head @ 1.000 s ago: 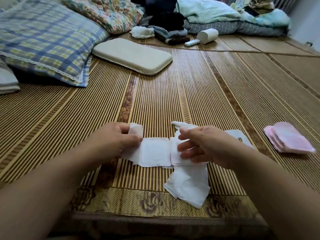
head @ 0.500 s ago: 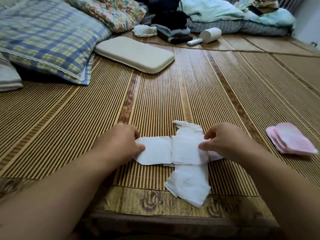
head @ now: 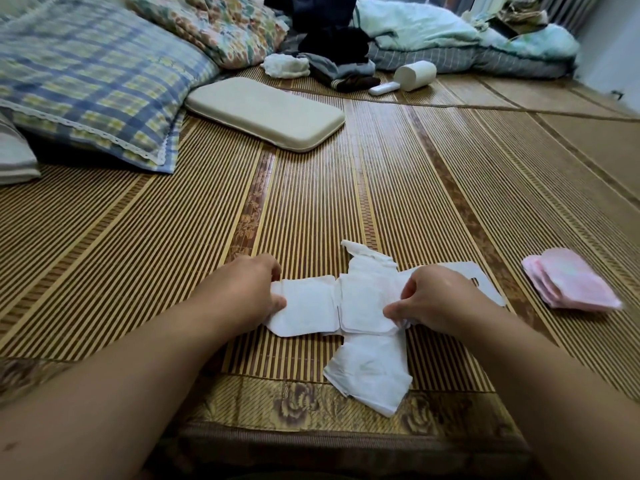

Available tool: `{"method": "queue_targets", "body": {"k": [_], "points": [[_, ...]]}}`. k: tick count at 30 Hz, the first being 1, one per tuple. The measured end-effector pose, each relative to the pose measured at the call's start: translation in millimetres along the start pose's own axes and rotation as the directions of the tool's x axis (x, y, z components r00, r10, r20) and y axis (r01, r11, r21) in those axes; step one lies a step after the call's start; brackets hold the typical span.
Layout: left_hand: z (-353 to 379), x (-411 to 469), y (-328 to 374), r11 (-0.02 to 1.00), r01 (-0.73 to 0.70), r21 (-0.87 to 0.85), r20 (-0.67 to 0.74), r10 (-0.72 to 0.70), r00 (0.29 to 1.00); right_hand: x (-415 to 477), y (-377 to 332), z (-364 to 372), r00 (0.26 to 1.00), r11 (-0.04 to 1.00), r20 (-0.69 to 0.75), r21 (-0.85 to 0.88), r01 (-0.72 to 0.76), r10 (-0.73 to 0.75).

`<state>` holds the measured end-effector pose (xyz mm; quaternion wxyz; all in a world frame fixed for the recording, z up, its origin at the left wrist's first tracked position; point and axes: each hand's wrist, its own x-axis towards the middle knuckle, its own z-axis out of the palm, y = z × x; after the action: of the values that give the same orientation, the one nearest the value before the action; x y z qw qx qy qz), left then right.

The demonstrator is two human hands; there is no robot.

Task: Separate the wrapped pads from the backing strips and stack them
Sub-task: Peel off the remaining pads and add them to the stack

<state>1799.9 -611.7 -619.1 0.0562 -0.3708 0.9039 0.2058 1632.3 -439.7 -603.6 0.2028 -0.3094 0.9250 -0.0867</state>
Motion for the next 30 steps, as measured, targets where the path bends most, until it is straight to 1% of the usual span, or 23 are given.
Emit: {"method": "queue_targets", "body": {"k": [6,9,11,13,15,17,19,21,23,25,27,30], "points": [[-1.1,0.4,4.6,0.999,-0.001,0.037,0.03,0.0,1.0,-2.4,0.1,-0.4,1.0,0.996,0.02,0.088,0.012,-0.014],[-3.5,-0.2,3.8,0.999,-0.029,0.013,-0.001,0.029,1.0,-6.1,1.7,-2.9,1.0,0.989,-0.01,0.144,0.025,-0.024],[-8.1,-2.4,2.0,0.994,-0.072,-0.084,-0.02,0.071,0.997,-9.1,3.9,-6.9,0.999,0.961,-0.024,0.275,0.027,-0.021],[-13.8,-6.6,2.1,0.968,-0.105,-0.228,-0.013,0.105,0.994,-12.1,4.8,-12.0,0.999,0.901,-0.029,0.433,0.03,-0.019],[-18.7,-9.0,4.2,0.918,-0.131,-0.374,-0.015,0.135,0.991,-14.5,3.4,-16.9,0.999,0.827,-0.042,0.56,0.037,-0.017],[-22.0,-12.2,8.2,0.826,-0.127,-0.55,-0.007,0.147,0.989,-17.1,-2.0,-19.6,0.997,0.741,-0.073,0.667,0.076,-0.036],[-22.7,-14.6,13.1,0.699,-0.11,-0.707,0.017,0.172,0.985,-21.6,-11.7,-19.8,0.989,0.666,-0.129,0.731,0.146,-0.076],[-22.4,-17.1,19.7,0.602,-0.12,-0.789,0.015,0.213,0.977,-28.2,-23.9,-17.0,0.967,0.652,-0.205,0.715,0.251,-0.148],[-20.8,-18.4,25.4,0.564,-0.157,-0.811,-0.009,0.257,0.966,-36.0,-35.6,-13.0,0.929,0.676,-0.273,0.638,0.368,-0.248],[-20.4,-19.8,28.6,0.522,-0.184,-0.833,-0.018,0.307,0.952,-43.1,-46.0,-8.6,0.885,0.671,-0.315,0.577,0.466,-0.344],[-21.3,-20.9,29.7,0.514,-0.221,-0.829,-0.032,0.351,0.936,-47.4,-52.7,-4.1,0.846,0.668,-0.356,0.519,0.533,-0.398],[-23.4,-22.4,29.6,0.551,-0.272,-0.789,-0.057,0.375,0.925,-50.1,-56.9,1.4,0.798,0.711,-0.448,0.395,0.582,-0.404]]}}
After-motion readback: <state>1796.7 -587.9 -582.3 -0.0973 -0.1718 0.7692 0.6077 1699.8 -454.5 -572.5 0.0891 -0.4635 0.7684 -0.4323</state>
